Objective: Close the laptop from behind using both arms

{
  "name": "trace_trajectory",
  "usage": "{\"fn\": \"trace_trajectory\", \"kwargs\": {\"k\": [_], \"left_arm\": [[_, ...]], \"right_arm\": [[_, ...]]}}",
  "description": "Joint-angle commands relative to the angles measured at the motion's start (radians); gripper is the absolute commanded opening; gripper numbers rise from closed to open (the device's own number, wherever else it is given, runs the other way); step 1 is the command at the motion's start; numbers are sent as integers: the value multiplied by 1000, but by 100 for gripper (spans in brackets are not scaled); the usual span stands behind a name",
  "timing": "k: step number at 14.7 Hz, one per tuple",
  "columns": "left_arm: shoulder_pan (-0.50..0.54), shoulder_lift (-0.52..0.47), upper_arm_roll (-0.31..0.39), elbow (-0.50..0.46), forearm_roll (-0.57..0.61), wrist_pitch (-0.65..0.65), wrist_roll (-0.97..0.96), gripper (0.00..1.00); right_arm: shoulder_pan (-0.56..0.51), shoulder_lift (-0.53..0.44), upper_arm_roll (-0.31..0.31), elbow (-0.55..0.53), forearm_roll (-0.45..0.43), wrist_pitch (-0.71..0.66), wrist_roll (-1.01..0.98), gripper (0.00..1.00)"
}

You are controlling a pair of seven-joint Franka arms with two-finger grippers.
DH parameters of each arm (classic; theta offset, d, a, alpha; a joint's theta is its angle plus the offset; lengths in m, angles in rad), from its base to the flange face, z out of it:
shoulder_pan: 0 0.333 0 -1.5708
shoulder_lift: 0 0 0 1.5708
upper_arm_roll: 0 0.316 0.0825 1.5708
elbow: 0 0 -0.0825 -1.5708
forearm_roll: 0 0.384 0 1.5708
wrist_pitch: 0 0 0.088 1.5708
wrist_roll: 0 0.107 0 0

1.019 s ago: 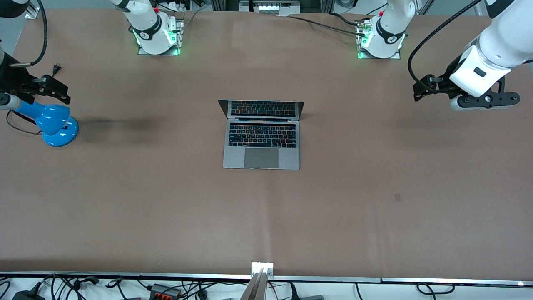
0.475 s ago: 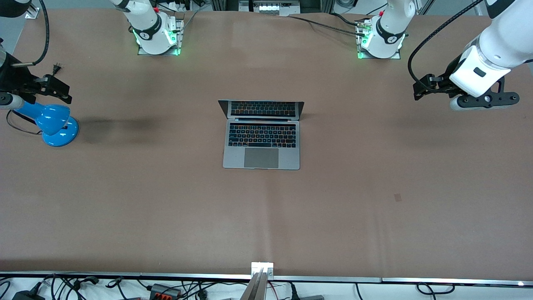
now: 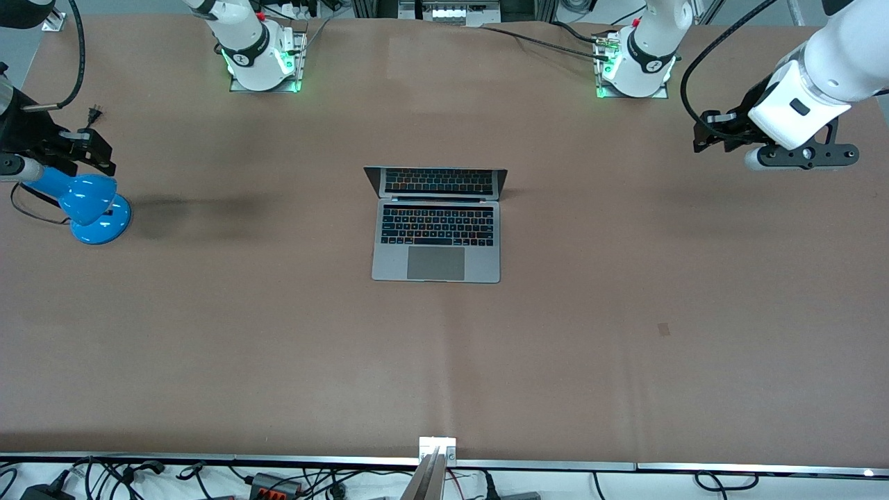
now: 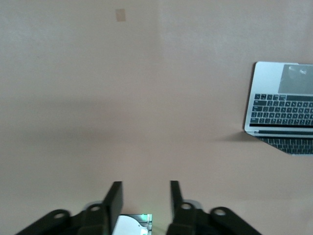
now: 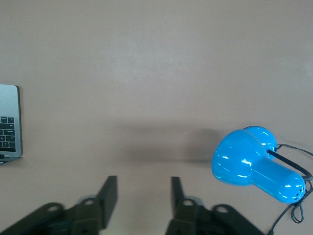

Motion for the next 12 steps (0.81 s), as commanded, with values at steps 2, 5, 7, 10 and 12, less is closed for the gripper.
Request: {"fn": "trace_trajectory", "kwargs": {"k": [2, 5, 7, 10, 12], "left_arm": [[18, -8, 3, 13, -23, -38, 42, 0], [18, -10, 2, 13, -23, -40, 38, 0], [18, -8, -4, 15, -22, -64, 62, 0], [0, 1, -24, 4, -54, -60, 65, 0], [-2, 50, -34, -3, -173, -20, 62, 0]], "right_arm": [[17, -24, 4, -19, 3, -5, 12, 3], [27, -22, 6, -16, 3, -18, 14, 0], [38, -10, 4, -16, 4, -26, 8, 0], [64, 4, 4, -16, 39, -45, 14, 0], [70, 27, 6, -17, 56, -46, 11, 0]]}}
